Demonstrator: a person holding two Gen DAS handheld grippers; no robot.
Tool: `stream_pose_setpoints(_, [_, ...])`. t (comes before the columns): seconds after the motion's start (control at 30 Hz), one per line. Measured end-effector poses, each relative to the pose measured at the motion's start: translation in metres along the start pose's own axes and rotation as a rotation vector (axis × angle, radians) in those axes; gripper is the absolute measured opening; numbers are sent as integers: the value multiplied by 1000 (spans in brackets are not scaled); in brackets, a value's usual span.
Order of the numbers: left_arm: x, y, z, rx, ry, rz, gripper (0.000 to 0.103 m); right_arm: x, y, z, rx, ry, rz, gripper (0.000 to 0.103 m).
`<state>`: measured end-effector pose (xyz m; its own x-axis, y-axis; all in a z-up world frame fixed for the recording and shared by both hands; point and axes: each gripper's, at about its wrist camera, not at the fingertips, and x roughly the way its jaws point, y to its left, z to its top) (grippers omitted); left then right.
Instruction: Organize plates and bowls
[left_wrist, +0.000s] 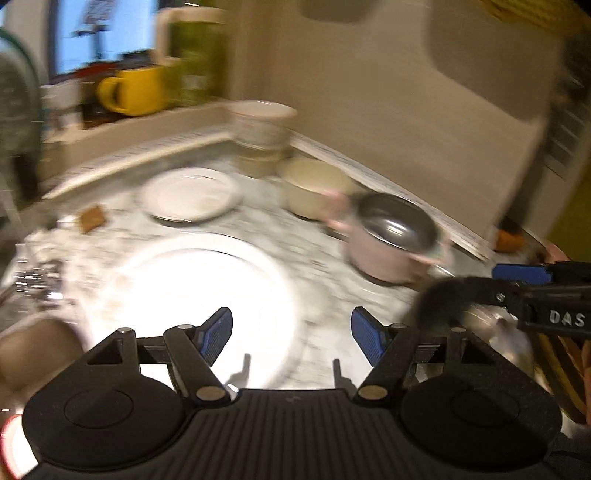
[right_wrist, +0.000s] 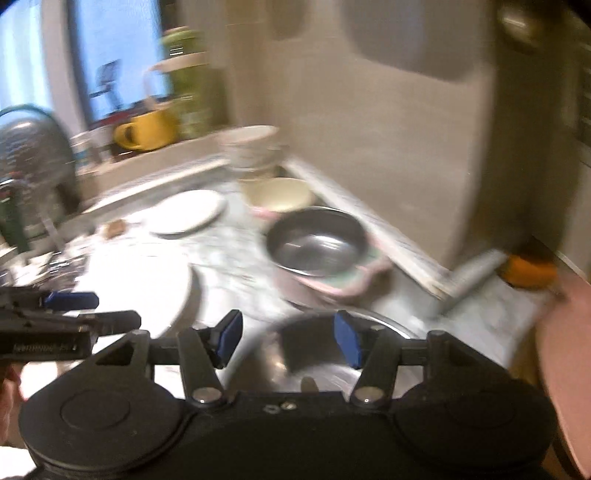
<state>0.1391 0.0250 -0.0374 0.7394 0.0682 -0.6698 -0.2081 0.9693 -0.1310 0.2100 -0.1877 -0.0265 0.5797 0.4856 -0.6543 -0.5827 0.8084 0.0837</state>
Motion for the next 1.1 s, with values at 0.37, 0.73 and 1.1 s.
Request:
stream_pose_setpoints(0.37, [28, 131, 16, -153, 59, 133, 70, 104, 63, 37, -34, 209, 110, 51])
stream_pose_setpoints(0.73, [67, 159, -3, -235, 202, 79, 32, 162, 68, 33, 46, 357, 151, 12])
stream_pose_setpoints(1.1, [59, 141, -14, -210, 233, 51, 15, 148, 59, 23, 12, 356, 158, 9])
